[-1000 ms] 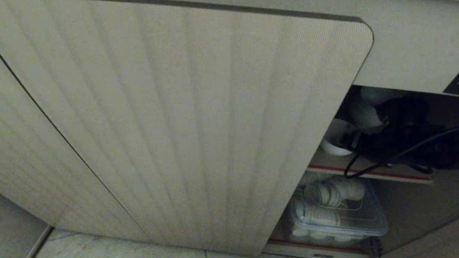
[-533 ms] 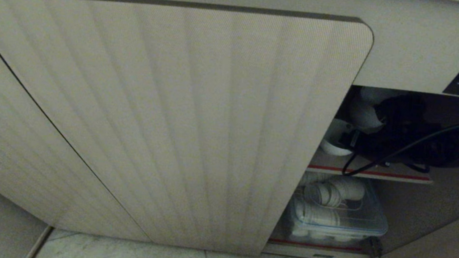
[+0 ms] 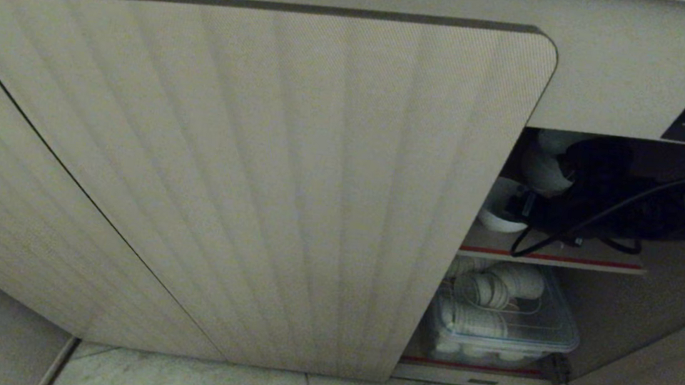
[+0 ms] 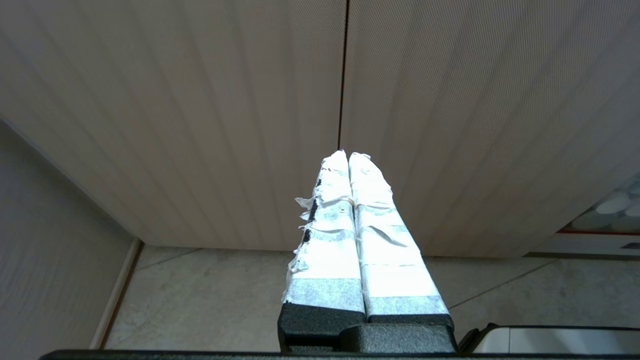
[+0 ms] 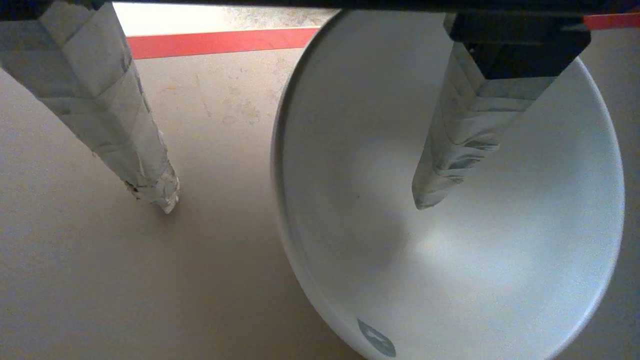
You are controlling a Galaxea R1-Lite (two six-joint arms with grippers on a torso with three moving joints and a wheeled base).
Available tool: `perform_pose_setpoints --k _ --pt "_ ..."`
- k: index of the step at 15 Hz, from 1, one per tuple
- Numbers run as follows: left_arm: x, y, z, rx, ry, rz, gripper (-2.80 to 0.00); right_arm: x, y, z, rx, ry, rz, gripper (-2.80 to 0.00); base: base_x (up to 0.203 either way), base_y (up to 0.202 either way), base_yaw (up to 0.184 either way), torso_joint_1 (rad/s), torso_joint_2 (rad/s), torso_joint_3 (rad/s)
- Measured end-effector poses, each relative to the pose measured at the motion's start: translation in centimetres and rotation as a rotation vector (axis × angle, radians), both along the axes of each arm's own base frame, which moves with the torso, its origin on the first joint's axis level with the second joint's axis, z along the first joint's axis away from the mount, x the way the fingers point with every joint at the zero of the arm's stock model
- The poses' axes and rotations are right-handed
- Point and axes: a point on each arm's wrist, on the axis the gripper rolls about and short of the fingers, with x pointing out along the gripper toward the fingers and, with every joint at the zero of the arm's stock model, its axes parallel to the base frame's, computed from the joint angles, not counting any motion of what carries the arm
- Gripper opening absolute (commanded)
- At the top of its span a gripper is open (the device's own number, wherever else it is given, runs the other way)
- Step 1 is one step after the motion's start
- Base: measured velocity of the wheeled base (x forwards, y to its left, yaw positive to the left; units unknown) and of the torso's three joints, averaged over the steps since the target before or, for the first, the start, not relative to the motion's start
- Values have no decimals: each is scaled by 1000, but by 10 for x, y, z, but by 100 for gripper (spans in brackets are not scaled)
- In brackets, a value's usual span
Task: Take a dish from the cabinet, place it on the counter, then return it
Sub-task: Take the bowl from the cabinet
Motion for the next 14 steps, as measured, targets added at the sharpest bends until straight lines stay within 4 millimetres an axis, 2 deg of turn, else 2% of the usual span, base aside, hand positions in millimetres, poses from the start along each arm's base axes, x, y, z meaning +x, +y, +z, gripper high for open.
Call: perform_pose_setpoints --k 14 --pt "0 0 0 0 0 0 -280 7 1 5 5 0 9 0 0 0 0 0 0 0"
